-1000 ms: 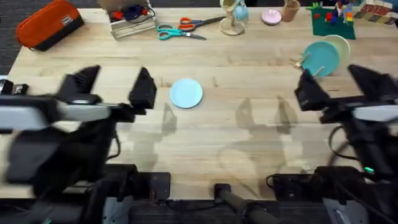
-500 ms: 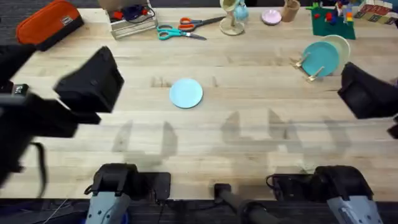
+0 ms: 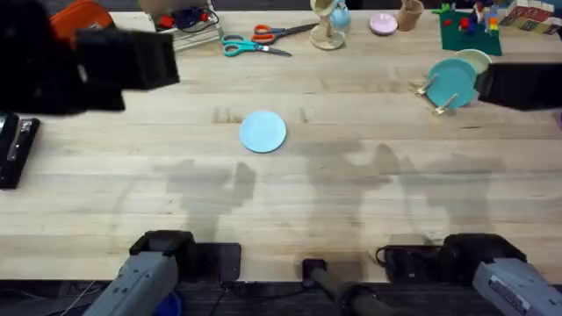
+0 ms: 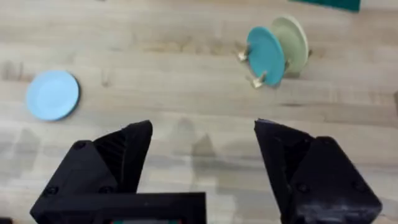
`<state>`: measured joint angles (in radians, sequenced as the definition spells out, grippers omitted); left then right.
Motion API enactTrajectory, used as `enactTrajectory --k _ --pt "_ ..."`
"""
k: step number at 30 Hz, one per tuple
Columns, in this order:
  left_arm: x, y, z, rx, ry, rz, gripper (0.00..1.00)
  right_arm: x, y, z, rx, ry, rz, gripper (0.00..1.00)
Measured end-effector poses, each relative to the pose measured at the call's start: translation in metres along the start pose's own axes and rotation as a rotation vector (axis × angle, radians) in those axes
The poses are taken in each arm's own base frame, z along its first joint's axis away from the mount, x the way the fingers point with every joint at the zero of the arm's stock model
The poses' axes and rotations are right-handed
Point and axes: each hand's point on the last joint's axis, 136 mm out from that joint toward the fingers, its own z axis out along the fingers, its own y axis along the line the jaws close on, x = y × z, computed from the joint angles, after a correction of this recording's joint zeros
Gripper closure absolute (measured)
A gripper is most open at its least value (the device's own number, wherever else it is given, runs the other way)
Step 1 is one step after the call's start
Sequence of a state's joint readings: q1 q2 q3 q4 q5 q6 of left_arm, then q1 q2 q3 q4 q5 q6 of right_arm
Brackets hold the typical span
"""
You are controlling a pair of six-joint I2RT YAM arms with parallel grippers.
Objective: Pick up the plates from the table one by one and place each into a slot on the dish rack.
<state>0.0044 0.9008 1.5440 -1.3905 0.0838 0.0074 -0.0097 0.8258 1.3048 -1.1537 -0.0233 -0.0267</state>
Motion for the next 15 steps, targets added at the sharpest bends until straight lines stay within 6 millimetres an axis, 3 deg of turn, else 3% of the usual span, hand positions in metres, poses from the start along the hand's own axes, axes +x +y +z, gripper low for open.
enactTrajectory --k 8,15 --pt "0.001 -0.005 0.034 0.044 0.196 -0.021 0.008 0.002 -0.001 0.025 -0.004 0.15 0.008 0.009" --pt "0.002 -0.005 0.041 0.053 0.221 -0.024 0.007 0.0 -0.002 0.03 -0.004 0.16 0.009 0.007"
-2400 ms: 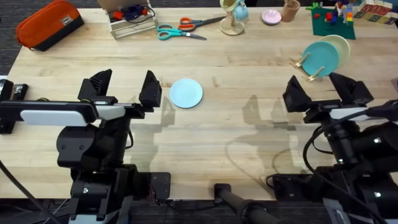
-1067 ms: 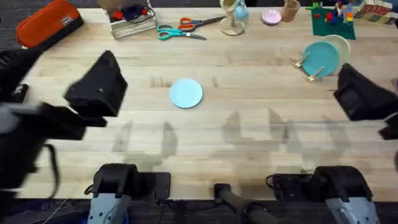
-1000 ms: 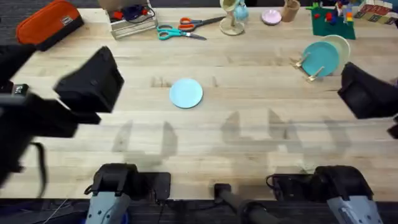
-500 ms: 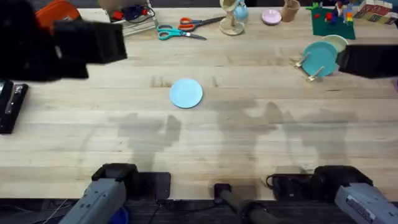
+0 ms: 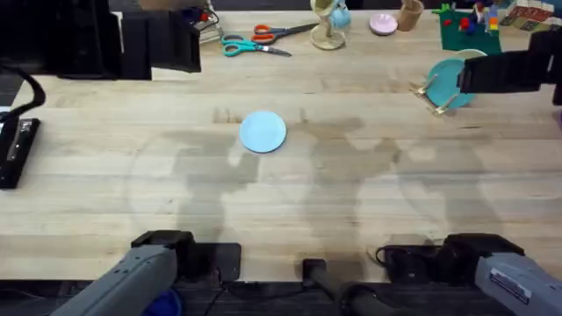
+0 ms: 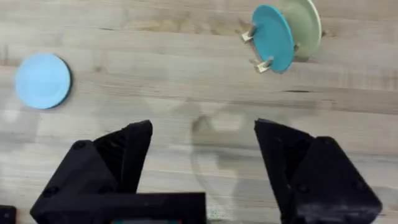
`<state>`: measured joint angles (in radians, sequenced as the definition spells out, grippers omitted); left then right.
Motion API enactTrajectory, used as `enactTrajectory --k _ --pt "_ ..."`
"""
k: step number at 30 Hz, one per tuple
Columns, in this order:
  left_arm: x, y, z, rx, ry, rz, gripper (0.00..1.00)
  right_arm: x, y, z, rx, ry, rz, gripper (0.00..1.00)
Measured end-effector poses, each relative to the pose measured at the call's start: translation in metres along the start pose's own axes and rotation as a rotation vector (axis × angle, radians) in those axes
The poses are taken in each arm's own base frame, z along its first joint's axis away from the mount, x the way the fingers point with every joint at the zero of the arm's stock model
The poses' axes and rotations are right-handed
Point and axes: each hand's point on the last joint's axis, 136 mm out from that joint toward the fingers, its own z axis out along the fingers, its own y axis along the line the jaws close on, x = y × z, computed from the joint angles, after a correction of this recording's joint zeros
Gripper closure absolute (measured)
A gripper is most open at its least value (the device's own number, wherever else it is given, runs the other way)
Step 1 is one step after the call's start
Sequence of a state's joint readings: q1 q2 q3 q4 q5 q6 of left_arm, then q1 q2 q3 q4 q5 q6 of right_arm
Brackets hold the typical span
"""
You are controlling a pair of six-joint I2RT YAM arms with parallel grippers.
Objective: Pick up the plates from the table one by one and place each into a slot on the dish rack.
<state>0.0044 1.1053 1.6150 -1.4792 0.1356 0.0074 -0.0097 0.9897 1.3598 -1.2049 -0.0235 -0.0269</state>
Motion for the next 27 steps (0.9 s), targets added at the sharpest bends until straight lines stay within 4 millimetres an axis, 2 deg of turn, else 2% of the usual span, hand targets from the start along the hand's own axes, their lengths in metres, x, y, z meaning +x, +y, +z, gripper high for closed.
enactTrajectory --k 5,7,10,11,14,27 --pt "0.0015 0.0 -0.0002 0.0 0.006 -0.001 0.009 0.0 -0.0001 0.0 0.0 0.0 0.0 0.008" --pt "0.0016 -0.0004 -0.0002 0.002 0.006 -0.003 0.293 0.0 -0.0001 0.0 0.0 0.0 0.0 0.007" --pt "0.0016 -0.0005 -0.0002 0.003 0.006 -0.002 0.794 0.0 0.0 0.0 0.0 0.0 0.0 0.007" --pt "0.0016 -0.0004 -0.0003 0.002 0.006 0.002 0.912 0.0 -0.0001 0.0 0.0 0.0 0.0 0.006" --pt "0.0016 -0.0005 -0.0002 0.003 0.006 0.001 0.958 0.0 -0.0001 0.0 0.0 0.0 0.0 0.007" --pt "0.0084 -0.006 0.0008 0.035 0.04 -0.046 0.958 -0.0001 0.0 -0.0001 0.0 0.0 0.0 0.007"
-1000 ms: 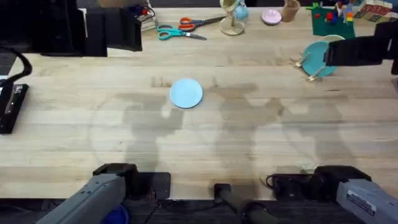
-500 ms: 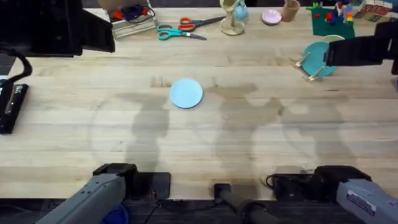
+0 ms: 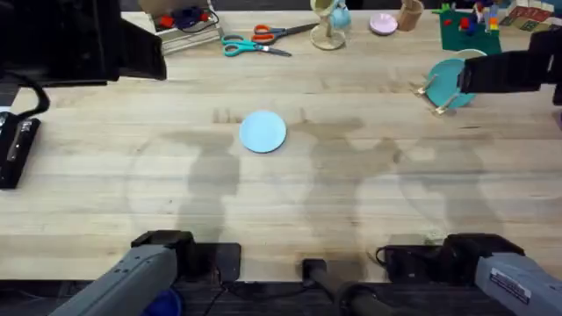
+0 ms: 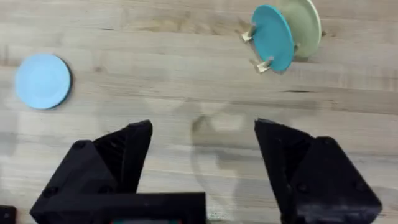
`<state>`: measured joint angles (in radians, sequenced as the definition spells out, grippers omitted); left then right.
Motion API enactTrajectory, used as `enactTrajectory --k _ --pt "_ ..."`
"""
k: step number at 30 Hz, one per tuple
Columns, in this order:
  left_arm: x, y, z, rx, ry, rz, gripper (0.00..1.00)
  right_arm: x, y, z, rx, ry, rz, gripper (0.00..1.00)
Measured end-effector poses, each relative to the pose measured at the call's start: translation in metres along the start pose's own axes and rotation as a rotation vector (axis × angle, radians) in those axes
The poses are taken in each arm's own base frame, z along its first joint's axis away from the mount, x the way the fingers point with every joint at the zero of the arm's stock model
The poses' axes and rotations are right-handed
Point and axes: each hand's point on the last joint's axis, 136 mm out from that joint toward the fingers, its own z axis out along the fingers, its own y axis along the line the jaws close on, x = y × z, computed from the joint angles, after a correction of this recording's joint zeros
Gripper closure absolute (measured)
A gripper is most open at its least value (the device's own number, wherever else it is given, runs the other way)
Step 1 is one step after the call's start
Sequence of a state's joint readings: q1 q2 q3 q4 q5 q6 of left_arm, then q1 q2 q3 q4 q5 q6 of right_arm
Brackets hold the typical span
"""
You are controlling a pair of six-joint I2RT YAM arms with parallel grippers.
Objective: Pick up the plates from the table one by one and place each into a slot on the dish rack.
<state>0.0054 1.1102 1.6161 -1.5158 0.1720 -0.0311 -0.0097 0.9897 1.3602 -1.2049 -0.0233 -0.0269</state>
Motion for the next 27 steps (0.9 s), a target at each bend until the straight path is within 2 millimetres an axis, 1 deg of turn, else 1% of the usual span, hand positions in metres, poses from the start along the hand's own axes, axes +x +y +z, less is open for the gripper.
enactTrajectory --k 4,9,14,21,27 --pt "0.002 -0.006 0.011 0.062 0.044 -0.023 0.958 0.0 0.0 0.0 0.0 0.0 0.0 0.006" --pt "0.011 -0.009 0.04 0.157 0.137 -0.063 0.958 0.0 0.0 0.0 0.0 0.0 0.0 0.006" --pt "0.023 -0.009 0.065 0.209 0.205 -0.096 0.958 0.0 0.0 0.0 0.0 0.0 0.0 0.007" --pt "0.034 -0.016 0.1 0.303 0.219 -0.097 0.958 0.0 0.0 0.0 0.0 0.0 0.0 0.007" --pt "0.047 -0.017 0.126 0.344 0.237 -0.11 0.957 0.0 0.0 0.0 0.0 0.0 0.0 0.007"
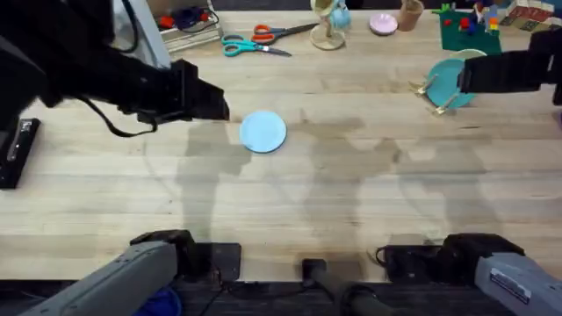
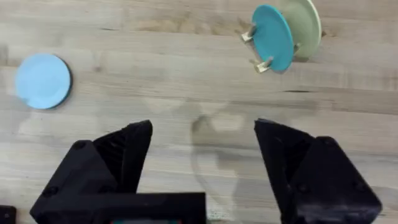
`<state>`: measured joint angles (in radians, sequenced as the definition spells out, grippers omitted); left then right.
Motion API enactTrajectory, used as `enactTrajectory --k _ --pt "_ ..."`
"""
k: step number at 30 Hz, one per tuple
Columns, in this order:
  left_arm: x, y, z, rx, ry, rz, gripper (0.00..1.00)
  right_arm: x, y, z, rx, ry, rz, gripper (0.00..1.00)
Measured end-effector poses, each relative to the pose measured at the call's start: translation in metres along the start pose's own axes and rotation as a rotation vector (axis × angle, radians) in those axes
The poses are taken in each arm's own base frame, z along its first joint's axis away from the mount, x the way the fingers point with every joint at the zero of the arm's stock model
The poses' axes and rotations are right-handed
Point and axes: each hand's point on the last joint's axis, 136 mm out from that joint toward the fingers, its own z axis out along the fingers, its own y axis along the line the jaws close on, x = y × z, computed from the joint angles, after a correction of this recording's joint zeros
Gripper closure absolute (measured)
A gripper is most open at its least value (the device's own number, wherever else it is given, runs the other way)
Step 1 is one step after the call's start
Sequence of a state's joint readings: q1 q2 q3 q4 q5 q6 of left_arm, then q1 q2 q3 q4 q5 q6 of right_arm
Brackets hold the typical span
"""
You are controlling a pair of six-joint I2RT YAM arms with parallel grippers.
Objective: Pick up the plates from the table one by one and place each into a slot on the dish rack.
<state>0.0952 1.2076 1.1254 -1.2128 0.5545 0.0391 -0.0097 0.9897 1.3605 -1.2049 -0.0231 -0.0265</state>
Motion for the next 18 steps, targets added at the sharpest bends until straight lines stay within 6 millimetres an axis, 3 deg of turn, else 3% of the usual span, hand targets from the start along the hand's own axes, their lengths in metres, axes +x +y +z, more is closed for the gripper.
enactTrajectory --k 10,18 --pt "-0.01 0.015 0.036 0.046 0.059 -0.033 0.958 0.0 0.0 0.0 0.0 0.0 0.0 0.007" --pt "-0.013 0.022 0.05 0.06 0.093 -0.043 0.958 0.0 0.0 0.0 0.0 0.0 0.0 0.007"
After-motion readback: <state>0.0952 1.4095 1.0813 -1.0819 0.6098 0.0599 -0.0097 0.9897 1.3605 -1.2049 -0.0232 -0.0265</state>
